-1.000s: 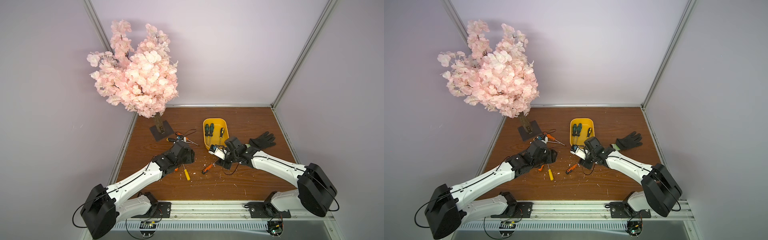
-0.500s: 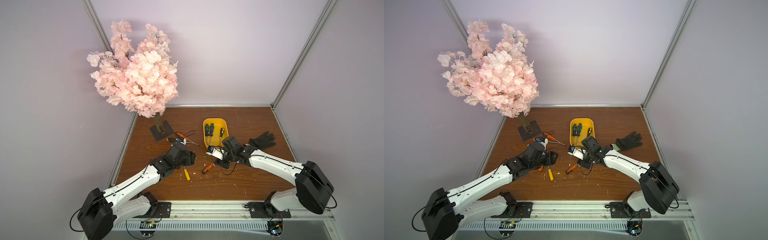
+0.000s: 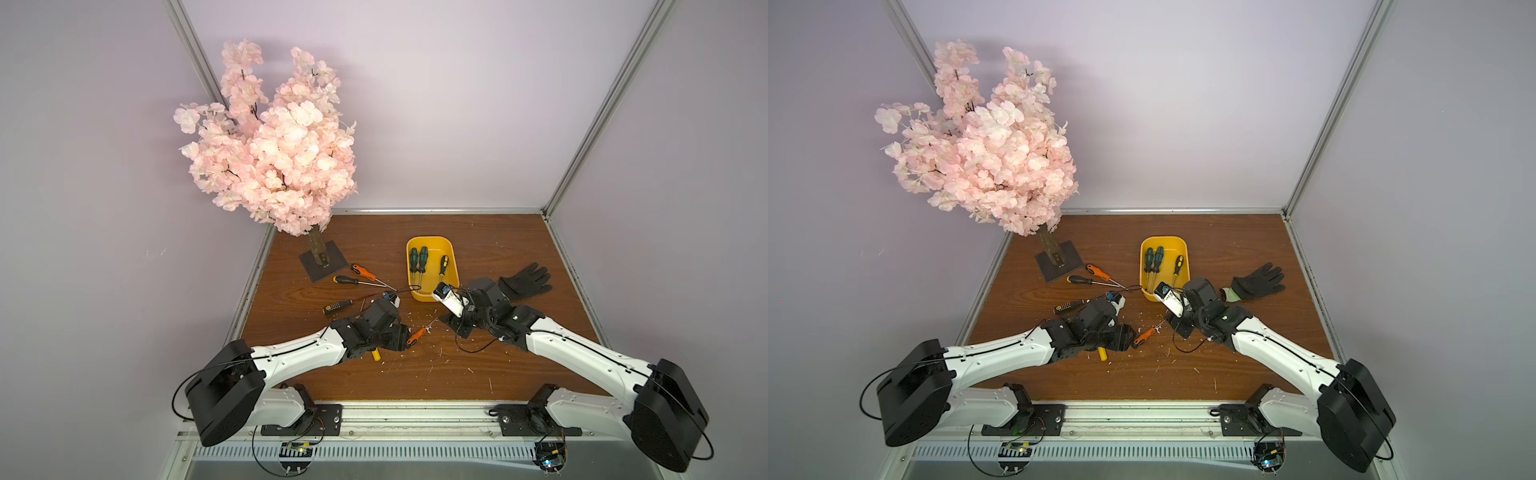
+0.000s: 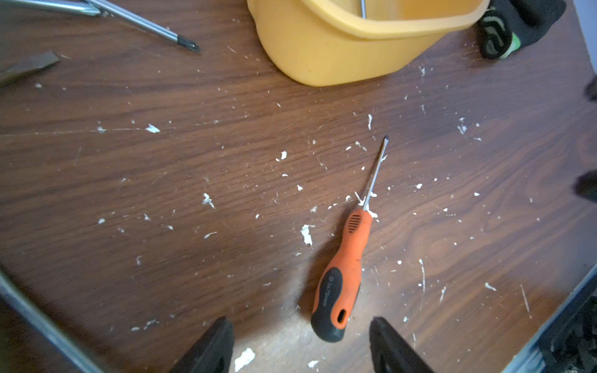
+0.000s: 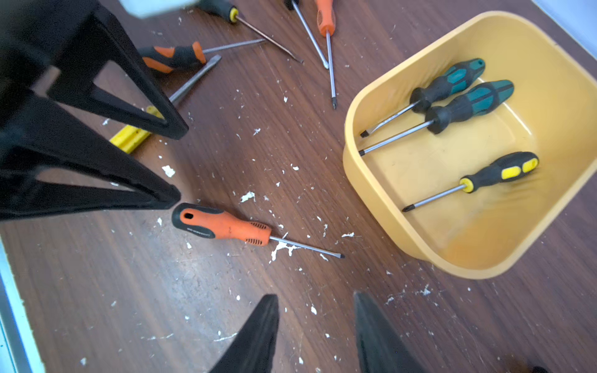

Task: Put the screwdriver on the desktop into the storage box
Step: Pick up the screwdriver from the center of the board.

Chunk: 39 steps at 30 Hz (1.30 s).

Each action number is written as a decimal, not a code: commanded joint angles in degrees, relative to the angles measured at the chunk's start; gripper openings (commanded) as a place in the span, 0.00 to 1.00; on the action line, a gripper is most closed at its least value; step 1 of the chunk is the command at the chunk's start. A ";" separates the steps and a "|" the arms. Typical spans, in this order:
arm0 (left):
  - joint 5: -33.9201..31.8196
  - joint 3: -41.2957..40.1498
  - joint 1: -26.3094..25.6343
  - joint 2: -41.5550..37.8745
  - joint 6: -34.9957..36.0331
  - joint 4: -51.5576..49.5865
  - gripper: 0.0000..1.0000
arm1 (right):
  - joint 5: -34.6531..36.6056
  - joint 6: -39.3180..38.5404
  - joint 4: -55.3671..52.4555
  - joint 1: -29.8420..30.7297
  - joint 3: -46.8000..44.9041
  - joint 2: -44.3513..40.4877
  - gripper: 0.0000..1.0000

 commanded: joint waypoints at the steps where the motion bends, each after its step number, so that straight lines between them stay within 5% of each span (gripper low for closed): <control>1: -0.98 1.38 -2.34 1.40 2.54 1.73 0.71 | 2.20 2.74 2.62 -0.25 -1.41 -3.22 0.45; 21: -9.56 2.08 -9.41 13.13 2.86 5.48 0.61 | 5.99 2.97 3.28 -2.07 -3.88 -6.65 0.44; 29: -10.89 2.71 -9.59 13.70 4.98 4.50 0.33 | 8.11 3.23 3.40 -2.68 -4.39 -7.81 0.44; 34: -12.40 6.49 -9.55 11.26 8.35 -0.90 0.05 | 8.49 3.59 5.29 -3.41 -5.48 -8.36 0.44; 39: -8.33 10.89 -6.89 8.76 12.43 -6.40 0.00 | 10.42 2.72 8.37 -4.20 -6.30 -9.69 0.45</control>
